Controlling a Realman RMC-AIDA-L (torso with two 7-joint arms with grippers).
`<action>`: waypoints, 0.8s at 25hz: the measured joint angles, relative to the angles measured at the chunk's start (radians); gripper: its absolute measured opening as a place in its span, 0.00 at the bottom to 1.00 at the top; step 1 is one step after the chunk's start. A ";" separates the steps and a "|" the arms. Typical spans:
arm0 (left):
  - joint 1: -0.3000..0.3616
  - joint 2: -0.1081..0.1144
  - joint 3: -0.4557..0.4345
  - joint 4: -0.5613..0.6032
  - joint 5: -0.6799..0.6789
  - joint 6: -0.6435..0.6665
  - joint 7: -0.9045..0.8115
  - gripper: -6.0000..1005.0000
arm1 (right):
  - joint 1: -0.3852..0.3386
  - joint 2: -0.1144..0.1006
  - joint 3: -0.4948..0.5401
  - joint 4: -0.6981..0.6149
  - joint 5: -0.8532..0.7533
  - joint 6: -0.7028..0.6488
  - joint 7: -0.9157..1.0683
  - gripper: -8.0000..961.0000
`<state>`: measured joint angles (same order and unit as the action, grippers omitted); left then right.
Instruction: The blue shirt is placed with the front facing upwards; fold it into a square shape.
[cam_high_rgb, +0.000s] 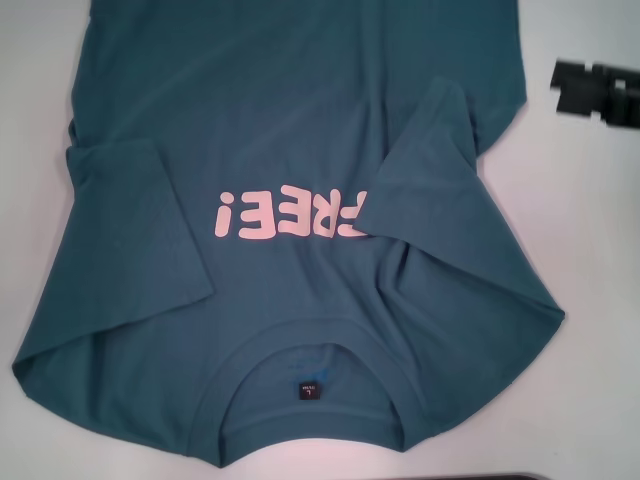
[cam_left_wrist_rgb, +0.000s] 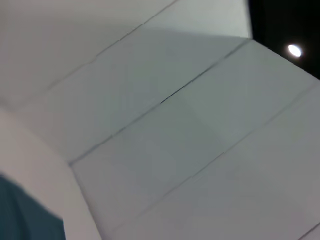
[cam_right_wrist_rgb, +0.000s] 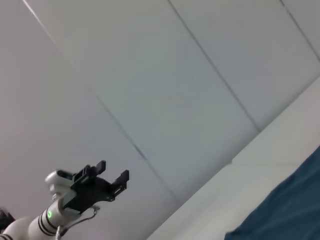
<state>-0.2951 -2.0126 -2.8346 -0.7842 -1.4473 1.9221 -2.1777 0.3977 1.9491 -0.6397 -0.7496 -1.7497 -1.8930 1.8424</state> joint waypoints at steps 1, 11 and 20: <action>0.006 0.013 0.011 0.014 0.005 0.004 -0.053 0.60 | -0.005 0.003 0.003 0.004 -0.009 -0.002 0.001 0.96; 0.083 0.067 0.034 0.029 0.261 0.000 -0.293 0.60 | 0.036 -0.002 0.009 0.036 -0.075 0.019 0.167 0.95; 0.063 0.060 0.040 -0.001 0.444 0.054 -0.319 0.60 | 0.090 -0.012 0.020 0.039 -0.166 0.077 0.259 0.95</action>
<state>-0.2321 -1.9529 -2.7945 -0.7855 -1.0038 1.9757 -2.4970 0.4877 1.9375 -0.6193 -0.7106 -1.9159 -1.8158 2.1010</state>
